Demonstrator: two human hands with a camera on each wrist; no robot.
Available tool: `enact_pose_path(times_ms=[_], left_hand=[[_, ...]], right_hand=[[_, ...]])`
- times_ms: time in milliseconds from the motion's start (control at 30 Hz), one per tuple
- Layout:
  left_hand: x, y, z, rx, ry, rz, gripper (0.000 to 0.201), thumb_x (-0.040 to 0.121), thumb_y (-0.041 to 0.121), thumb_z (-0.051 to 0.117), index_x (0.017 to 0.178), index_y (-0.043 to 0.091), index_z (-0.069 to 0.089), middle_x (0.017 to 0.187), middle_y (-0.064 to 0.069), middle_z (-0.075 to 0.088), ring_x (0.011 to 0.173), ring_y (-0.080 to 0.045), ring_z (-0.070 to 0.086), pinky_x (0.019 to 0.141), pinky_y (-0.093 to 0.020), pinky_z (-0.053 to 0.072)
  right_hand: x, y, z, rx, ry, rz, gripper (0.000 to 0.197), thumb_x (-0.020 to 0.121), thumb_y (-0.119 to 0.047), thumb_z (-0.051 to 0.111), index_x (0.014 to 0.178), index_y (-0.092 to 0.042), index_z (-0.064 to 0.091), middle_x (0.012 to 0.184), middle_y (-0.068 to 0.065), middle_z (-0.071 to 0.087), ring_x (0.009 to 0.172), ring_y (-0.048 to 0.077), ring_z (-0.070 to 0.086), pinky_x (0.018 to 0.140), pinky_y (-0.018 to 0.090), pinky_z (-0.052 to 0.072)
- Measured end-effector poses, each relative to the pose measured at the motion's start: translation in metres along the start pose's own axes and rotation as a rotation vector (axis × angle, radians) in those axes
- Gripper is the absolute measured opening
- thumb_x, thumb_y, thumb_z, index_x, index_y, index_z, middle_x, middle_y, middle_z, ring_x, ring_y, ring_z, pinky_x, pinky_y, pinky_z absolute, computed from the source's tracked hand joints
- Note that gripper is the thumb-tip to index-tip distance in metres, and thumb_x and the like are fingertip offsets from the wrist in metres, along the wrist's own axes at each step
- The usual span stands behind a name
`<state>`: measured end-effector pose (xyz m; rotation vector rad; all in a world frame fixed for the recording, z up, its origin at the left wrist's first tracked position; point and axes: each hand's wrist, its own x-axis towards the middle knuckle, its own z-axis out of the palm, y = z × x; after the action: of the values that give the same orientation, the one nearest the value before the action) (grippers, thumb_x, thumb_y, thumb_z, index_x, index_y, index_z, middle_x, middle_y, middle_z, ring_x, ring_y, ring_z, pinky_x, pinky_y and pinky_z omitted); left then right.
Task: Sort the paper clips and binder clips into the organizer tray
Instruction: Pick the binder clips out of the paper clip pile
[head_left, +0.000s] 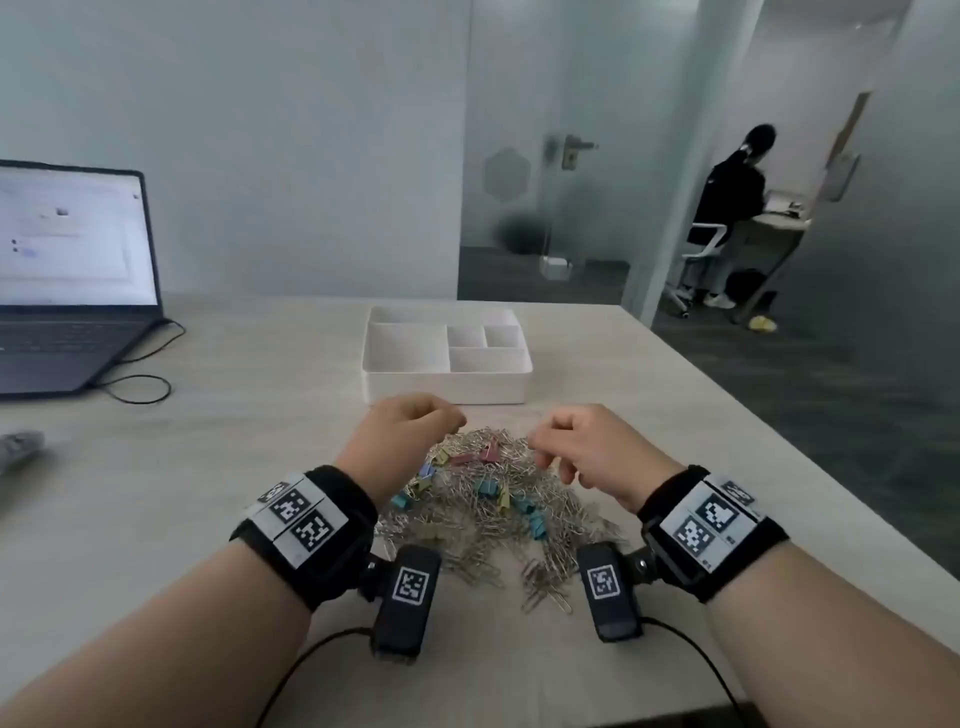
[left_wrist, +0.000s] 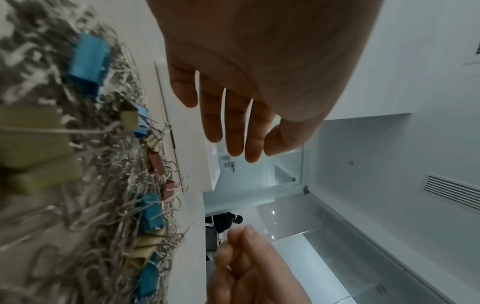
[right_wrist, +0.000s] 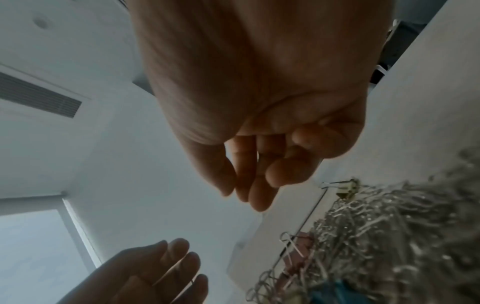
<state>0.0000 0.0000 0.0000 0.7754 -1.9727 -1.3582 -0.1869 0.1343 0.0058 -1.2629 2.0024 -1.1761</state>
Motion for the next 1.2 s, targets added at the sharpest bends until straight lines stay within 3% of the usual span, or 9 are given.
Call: enact_pose_path(times_ms=[133, 267, 367, 567, 633, 800, 900, 1033, 1200], left_hand=[[-0.004, -0.015, -0.004, 0.058, 0.048, -0.007, 0.012, 0.089, 0.026, 0.067, 0.081, 0.02, 0.075, 0.082, 0.001, 0.073, 0.074, -0.014, 0.064, 0.07, -0.026, 0.049], [-0.004, -0.026, -0.007, 0.069, 0.08, -0.021, 0.011, 0.088, 0.024, 0.069, 0.079, 0.022, 0.075, 0.082, 0.004, 0.074, 0.08, -0.011, 0.067, 0.071, -0.023, 0.048], [-0.008, -0.034, -0.007, 0.065, 0.101, -0.028, 0.012, 0.088, 0.023, 0.068, 0.079, 0.022, 0.075, 0.078, 0.004, 0.075, 0.076, -0.007, 0.067, 0.071, -0.022, 0.047], [-0.005, -0.043, -0.01, 0.185, 0.072, 0.008, 0.011, 0.086, 0.024, 0.069, 0.076, 0.025, 0.074, 0.078, 0.003, 0.074, 0.075, -0.017, 0.067, 0.068, -0.025, 0.053], [-0.004, -0.044, -0.009, 0.27, 0.024, 0.023, 0.01, 0.085, 0.025, 0.07, 0.076, 0.03, 0.073, 0.078, 0.006, 0.073, 0.075, -0.013, 0.066, 0.068, -0.024, 0.053], [0.0, -0.048, -0.012, 0.47, -0.068, 0.057, 0.006, 0.079, 0.036, 0.074, 0.076, 0.039, 0.069, 0.087, 0.02, 0.067, 0.083, 0.001, 0.06, 0.081, -0.028, 0.051], [0.001, -0.048, -0.014, 0.513, -0.078, 0.06, 0.008, 0.079, 0.036, 0.073, 0.075, 0.04, 0.068, 0.084, 0.02, 0.066, 0.076, 0.003, 0.058, 0.076, -0.026, 0.049], [0.001, -0.048, -0.016, 0.518, -0.089, 0.046, 0.006, 0.08, 0.033, 0.073, 0.079, 0.038, 0.07, 0.081, 0.019, 0.067, 0.071, 0.004, 0.057, 0.069, -0.022, 0.045], [0.001, -0.046, -0.015, 0.496, -0.042, 0.06, 0.009, 0.082, 0.027, 0.073, 0.077, 0.035, 0.073, 0.077, 0.018, 0.068, 0.071, 0.003, 0.06, 0.062, -0.013, 0.041]], right_hand=[[-0.004, 0.005, 0.003, -0.219, -0.09, 0.0, 0.019, 0.089, -0.034, 0.072, 0.086, -0.015, 0.074, 0.078, -0.002, 0.073, 0.053, 0.002, 0.054, 0.056, 0.02, 0.044], [0.004, -0.001, 0.009, -0.357, -0.148, -0.016, 0.022, 0.082, -0.046, 0.077, 0.088, -0.025, 0.074, 0.087, -0.008, 0.073, 0.073, 0.002, 0.064, 0.069, 0.023, 0.049], [0.01, -0.005, 0.015, -0.421, -0.197, -0.03, 0.019, 0.079, -0.042, 0.08, 0.089, -0.026, 0.074, 0.086, -0.008, 0.072, 0.078, 0.007, 0.067, 0.071, 0.028, 0.056], [0.016, -0.006, 0.025, -0.48, -0.258, -0.042, 0.006, 0.081, -0.023, 0.076, 0.087, -0.021, 0.078, 0.075, -0.011, 0.07, 0.065, 0.001, 0.063, 0.065, 0.021, 0.053], [0.015, -0.006, 0.025, -0.468, -0.256, -0.043, 0.007, 0.081, -0.016, 0.072, 0.083, -0.021, 0.077, 0.071, -0.01, 0.07, 0.06, 0.0, 0.062, 0.062, 0.021, 0.053], [0.013, -0.001, 0.019, -0.307, -0.23, -0.001, 0.017, 0.083, -0.003, 0.065, 0.083, -0.017, 0.074, 0.066, -0.004, 0.069, 0.056, 0.007, 0.064, 0.058, 0.023, 0.055], [0.012, 0.003, 0.011, -0.143, -0.19, 0.022, 0.01, 0.084, 0.0, 0.068, 0.087, -0.007, 0.074, 0.068, 0.002, 0.069, 0.06, 0.012, 0.065, 0.059, 0.026, 0.057], [0.017, 0.013, -0.009, 0.054, -0.087, 0.089, 0.009, 0.084, 0.003, 0.072, 0.091, -0.002, 0.072, 0.07, 0.003, 0.067, 0.058, 0.012, 0.061, 0.053, 0.025, 0.051], [0.029, 0.032, -0.038, -0.067, 0.142, 0.187, 0.007, 0.083, -0.001, 0.071, 0.085, -0.008, 0.071, 0.069, 0.003, 0.067, 0.056, 0.011, 0.059, 0.05, 0.023, 0.044]])
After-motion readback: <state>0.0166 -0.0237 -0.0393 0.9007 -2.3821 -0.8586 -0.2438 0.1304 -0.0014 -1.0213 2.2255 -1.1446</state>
